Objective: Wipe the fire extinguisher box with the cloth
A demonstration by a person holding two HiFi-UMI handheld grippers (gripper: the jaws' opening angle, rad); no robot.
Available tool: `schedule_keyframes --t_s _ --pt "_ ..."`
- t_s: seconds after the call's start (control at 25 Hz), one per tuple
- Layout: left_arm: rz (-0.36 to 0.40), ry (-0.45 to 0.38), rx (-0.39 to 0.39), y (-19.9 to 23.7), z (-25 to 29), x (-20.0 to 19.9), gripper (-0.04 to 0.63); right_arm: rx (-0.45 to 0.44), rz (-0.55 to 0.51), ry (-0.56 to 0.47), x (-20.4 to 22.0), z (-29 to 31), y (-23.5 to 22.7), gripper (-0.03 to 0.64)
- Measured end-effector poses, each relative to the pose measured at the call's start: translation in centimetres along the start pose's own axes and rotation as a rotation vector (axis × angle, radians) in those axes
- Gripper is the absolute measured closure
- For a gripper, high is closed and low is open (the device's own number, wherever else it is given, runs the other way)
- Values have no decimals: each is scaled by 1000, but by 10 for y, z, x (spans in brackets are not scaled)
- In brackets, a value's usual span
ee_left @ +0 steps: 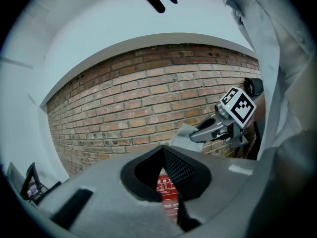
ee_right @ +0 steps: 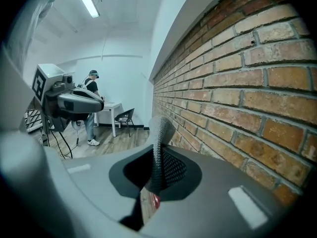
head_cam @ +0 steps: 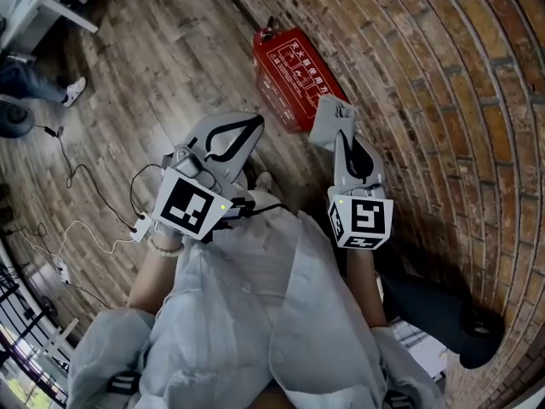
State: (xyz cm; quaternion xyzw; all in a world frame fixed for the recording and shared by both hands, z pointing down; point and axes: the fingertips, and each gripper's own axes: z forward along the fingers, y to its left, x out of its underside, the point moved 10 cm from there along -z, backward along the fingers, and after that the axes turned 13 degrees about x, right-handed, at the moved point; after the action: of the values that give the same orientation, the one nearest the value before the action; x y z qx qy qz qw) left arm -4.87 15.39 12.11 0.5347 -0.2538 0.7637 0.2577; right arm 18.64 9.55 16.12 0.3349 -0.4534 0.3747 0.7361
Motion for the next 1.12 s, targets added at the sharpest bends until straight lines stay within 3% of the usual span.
schedule_keyframes --t_s 0.28,0.72,1.12 --pt "-44 -12 22 31 6 11 598 16 -1 19 -5 23 6 592" --pt "-43 21 62 61 17 34 598 33 7 78 11 58 13 592" --pt "-142 -3 42 96 44 63 598 68 78 107 28 104 9 592"
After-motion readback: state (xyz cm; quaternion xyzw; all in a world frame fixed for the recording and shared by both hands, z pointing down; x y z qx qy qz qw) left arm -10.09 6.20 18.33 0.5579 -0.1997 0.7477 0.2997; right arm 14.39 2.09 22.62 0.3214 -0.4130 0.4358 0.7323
